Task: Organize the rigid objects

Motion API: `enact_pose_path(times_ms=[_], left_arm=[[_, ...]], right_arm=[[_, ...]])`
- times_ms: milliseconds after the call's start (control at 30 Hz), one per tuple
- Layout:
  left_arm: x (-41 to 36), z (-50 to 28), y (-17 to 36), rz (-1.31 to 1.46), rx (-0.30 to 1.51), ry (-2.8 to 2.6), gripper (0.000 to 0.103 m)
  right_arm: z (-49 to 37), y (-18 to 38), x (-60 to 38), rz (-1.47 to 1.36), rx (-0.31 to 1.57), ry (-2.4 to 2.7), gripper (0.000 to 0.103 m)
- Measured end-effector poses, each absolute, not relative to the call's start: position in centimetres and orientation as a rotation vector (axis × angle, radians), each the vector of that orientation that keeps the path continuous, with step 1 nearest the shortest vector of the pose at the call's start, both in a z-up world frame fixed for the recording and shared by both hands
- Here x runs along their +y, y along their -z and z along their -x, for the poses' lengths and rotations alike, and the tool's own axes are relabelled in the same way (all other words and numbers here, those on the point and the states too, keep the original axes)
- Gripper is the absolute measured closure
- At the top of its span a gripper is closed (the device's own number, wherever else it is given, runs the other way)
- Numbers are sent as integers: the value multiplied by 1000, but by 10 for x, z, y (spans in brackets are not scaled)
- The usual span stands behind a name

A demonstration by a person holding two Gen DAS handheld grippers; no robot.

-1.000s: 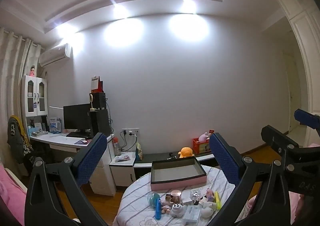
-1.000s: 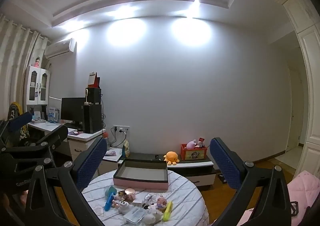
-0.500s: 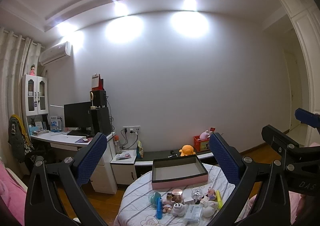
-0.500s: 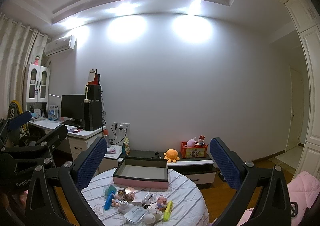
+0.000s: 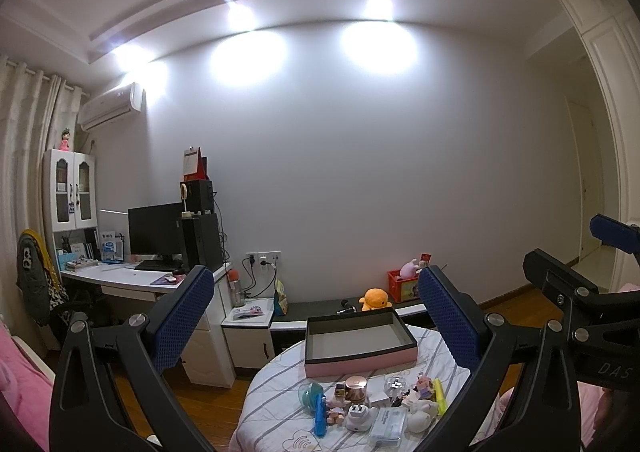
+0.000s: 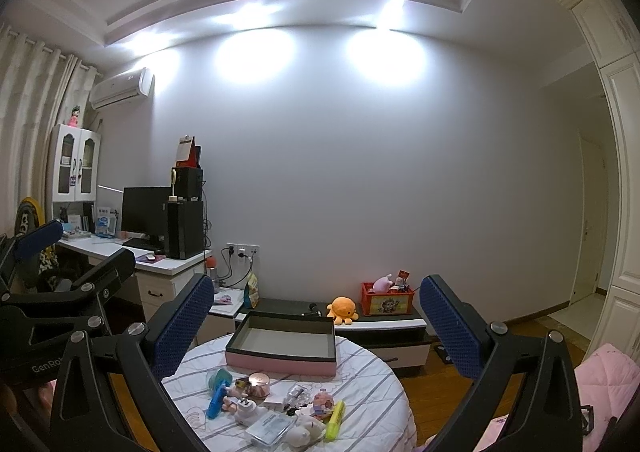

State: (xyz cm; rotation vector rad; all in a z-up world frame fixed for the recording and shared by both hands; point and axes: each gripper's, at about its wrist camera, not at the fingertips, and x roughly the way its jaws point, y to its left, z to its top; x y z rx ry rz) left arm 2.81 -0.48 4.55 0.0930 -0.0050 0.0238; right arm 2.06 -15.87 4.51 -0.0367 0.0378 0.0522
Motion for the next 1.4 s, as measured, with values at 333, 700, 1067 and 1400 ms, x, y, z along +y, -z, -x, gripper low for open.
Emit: enact_pose_path(times_ms=[333,700,1067,1400], left_arm=[[-5,-28,-46,-96,-3,-22,0],[-2,-27,-45,-97,3,-20,0],[-2,-28,-44,-99,6,-20,0],[-1,-27,-44,-100,8,-20,0]], right_arm=[[-22,-42,-159,41,39,-53,0],[-21,-40,-158,45,44,-50,0],[-20,-40,-157,47,47,-50,0],[-22,-41,-157,50,57,-48,0]])
